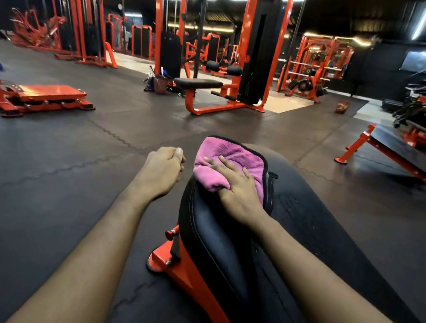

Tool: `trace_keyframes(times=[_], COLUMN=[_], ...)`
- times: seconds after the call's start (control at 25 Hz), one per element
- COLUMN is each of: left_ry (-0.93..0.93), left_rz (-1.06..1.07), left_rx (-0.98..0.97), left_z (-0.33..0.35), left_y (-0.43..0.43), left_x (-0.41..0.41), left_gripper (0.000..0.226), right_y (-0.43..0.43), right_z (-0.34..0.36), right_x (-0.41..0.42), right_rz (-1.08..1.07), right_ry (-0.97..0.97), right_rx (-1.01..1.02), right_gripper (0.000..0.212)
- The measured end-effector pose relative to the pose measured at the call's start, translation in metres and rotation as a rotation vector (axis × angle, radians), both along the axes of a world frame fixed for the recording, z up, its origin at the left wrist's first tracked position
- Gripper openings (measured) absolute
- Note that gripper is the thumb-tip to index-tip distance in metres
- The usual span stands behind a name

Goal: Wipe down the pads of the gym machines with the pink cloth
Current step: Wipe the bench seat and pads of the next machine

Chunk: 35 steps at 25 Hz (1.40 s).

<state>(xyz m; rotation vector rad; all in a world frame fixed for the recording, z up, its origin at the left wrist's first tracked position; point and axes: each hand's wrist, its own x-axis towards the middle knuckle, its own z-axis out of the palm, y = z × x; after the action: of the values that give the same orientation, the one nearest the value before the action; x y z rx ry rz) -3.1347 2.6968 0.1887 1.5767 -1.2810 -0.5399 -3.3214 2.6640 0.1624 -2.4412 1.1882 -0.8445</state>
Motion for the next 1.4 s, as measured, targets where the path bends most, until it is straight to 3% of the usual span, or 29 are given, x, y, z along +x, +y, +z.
trace_keyframes(times=[0.32, 0.52, 0.76, 0.88, 1.04, 1.4], left_ry=[-0.058, -0.049, -0.005, -0.078, -0.197, -0.266], left_rz=[-0.119, -0.137, -0.073, 0.005, 0.086, 0.175], left_rx=[0.081, 0.082, 0.017, -0.03, 0.058, 0.104], left_z=[-0.002, -0.002, -0.001, -0.008, -0.01, -0.023], left_y=[0.018, 0.021, 0.008, 0.0, -0.012, -0.028], left_x=[-0.009, -0.009, -0.009, -0.018, -0.041, -0.055], left_gripper=[0.042, 0.037, 0.033, 0.037, 0.039, 0.033], right_y=[0.11, 0.147, 0.072, 0.027, -0.026, -0.15], right_z=[-0.032, -0.045, -0.021, -0.016, -0.007, -0.006], right_x=[-0.029, -0.033, -0.002, -0.002, -0.007, -0.089], right_rz=[0.013, -0.064, -0.221, -0.285, -0.361, -0.635], right_ry=[0.016, 0.253, 0.167, 0.116, 0.094, 0.065], right_rx=[-0.044, -0.083, 0.0, 0.006, 0.003, 0.12], right_gripper=[0.075, 0.081, 0.074, 0.072, 0.063, 0.058])
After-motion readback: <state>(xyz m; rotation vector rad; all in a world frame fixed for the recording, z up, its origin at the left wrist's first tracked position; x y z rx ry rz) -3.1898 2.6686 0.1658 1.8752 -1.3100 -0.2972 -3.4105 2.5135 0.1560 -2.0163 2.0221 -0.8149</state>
